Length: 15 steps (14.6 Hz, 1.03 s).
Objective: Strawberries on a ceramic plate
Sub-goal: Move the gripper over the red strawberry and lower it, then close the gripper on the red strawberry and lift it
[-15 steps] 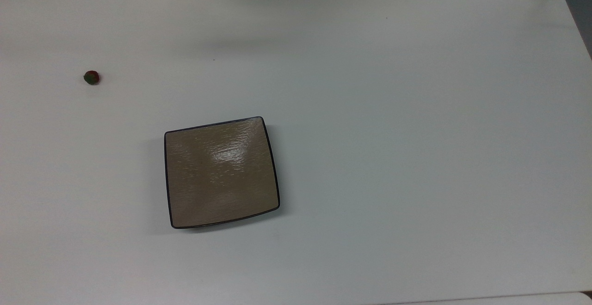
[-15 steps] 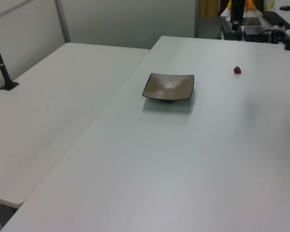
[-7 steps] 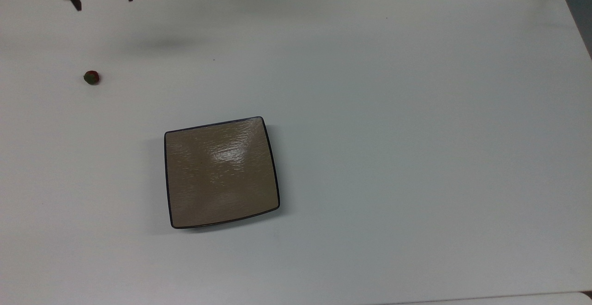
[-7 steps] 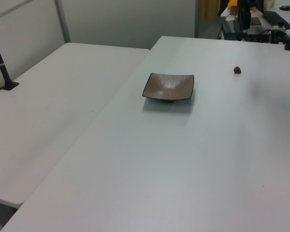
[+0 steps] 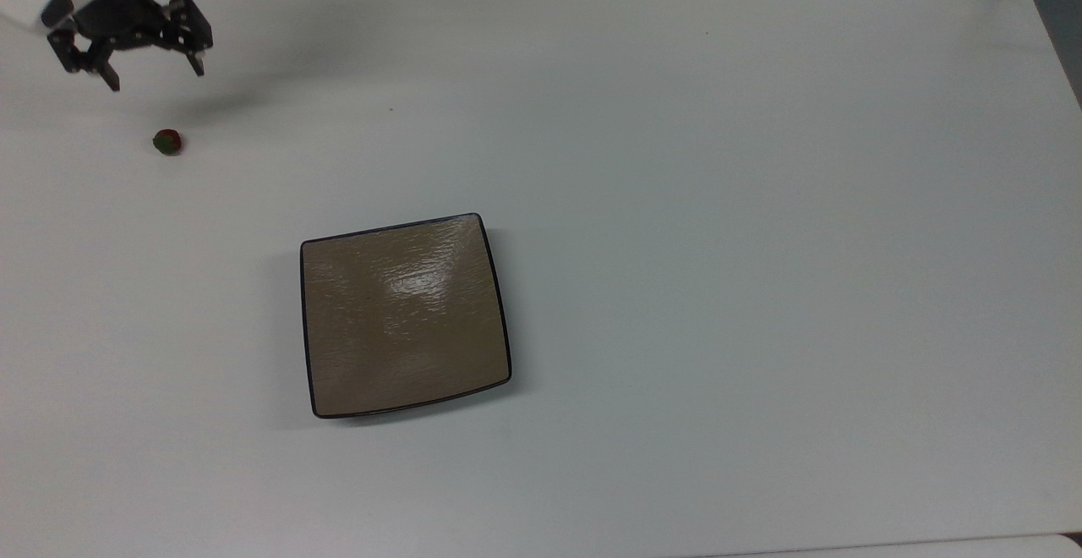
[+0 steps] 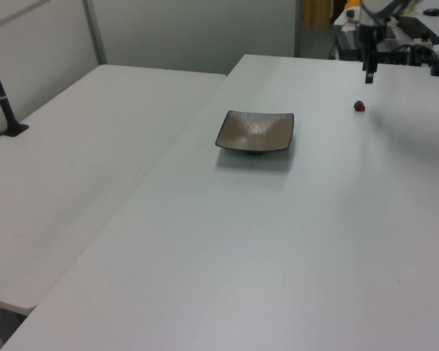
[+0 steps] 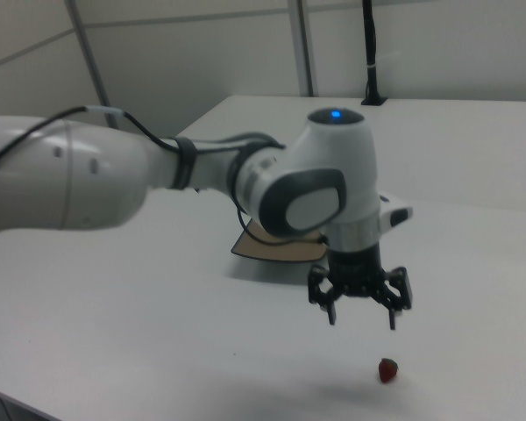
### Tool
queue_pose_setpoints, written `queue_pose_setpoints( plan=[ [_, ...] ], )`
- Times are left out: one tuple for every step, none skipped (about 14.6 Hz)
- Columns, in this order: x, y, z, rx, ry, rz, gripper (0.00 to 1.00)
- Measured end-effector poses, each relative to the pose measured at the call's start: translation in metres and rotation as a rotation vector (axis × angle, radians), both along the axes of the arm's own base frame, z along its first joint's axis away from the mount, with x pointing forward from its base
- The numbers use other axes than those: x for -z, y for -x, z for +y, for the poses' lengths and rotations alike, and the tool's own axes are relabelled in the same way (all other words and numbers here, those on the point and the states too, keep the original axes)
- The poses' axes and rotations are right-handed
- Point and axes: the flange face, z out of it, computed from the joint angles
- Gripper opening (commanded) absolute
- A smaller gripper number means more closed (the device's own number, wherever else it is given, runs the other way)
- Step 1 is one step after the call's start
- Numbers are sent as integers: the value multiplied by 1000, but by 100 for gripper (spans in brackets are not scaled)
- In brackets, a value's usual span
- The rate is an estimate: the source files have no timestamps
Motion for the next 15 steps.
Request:
queue_pose_setpoints(
  plan=[
    [13,-4,-2,-3,8,0,100],
    [26,-8,-4,-6,16,-1,100],
    [42,-13,-6,-8,22,-2,100],
    [56,-17,-7,-10,28,-3,100],
    [64,-19,-9,-16,37,-4,100],
    [72,-21,-10,-27,53,-2,100],
    [79,-22,-11,-44,73,8,96],
    [83,-22,-12,-56,87,19,94],
    [87,-22,-12,-66,96,30,87],
    [90,-22,-13,-69,98,36,83],
    [92,-22,-13,-72,100,40,72],
    [93,-22,-13,-73,99,43,65],
    [94,-22,-13,-73,99,44,55],
    [95,-22,-13,-73,99,44,46],
    [95,-22,-13,-74,99,45,39]
  ],
)
